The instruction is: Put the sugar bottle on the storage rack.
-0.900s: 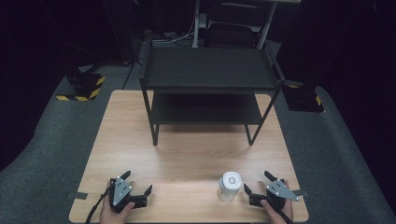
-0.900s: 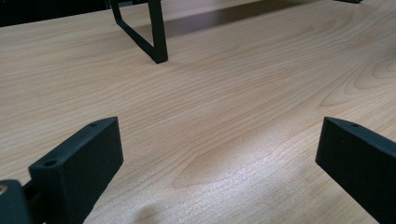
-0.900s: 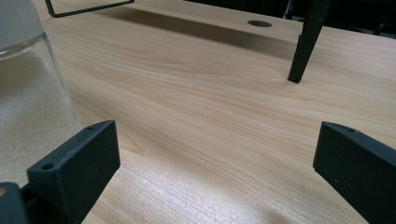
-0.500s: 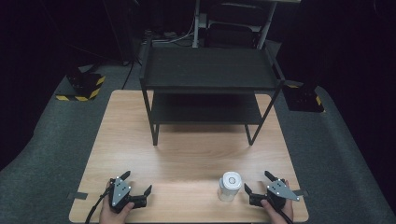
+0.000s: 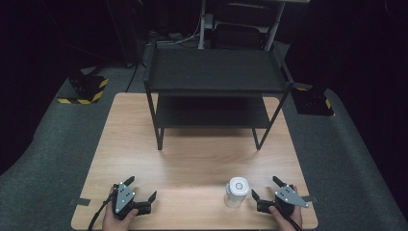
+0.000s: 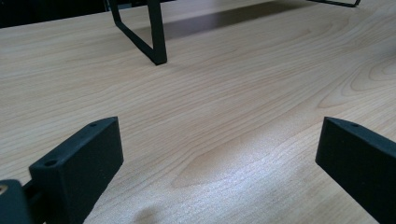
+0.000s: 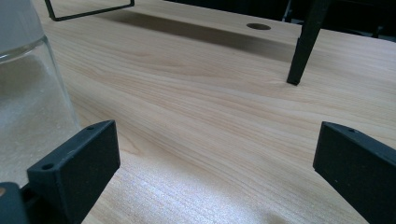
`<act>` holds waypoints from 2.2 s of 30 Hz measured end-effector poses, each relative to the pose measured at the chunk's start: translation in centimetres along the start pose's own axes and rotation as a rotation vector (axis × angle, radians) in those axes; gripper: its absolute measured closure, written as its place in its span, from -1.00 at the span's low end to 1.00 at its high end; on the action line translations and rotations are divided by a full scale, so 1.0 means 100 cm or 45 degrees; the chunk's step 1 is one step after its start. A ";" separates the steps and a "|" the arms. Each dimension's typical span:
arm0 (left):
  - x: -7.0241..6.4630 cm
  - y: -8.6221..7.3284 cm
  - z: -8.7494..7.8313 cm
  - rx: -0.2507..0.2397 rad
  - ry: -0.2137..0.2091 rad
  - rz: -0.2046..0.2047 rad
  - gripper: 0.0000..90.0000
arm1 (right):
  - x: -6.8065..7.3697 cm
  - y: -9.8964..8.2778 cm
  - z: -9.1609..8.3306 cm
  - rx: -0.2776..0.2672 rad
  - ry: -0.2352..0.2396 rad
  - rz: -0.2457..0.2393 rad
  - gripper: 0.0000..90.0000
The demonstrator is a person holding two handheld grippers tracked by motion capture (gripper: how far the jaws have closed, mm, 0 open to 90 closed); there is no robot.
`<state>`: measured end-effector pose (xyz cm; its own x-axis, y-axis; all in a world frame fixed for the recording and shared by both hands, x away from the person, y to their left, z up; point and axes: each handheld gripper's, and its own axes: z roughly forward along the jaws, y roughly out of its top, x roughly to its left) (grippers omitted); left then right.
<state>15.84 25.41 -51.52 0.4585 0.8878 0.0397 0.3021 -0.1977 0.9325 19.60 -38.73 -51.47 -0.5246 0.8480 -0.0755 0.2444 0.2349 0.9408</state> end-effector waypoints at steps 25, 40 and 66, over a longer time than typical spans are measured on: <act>0.002 0.000 0.000 -0.003 -0.010 -0.013 -0.98 | 0.007 0.017 -0.020 -0.154 -0.045 0.037 -0.99; 0.004 0.000 0.000 -0.002 -0.017 -0.024 -0.97 | 0.031 0.038 -0.044 -0.243 -0.012 0.021 -0.99; 0.006 0.000 -0.001 0.000 -0.030 -0.046 -0.97 | 0.095 0.022 -0.008 -0.254 0.055 0.016 -0.99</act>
<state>16.07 26.01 -51.51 0.4672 0.8842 -0.0022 0.3189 -0.1662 0.9331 14.49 -30.50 -49.83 -0.5580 0.8281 -0.0531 0.0870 0.1221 0.9887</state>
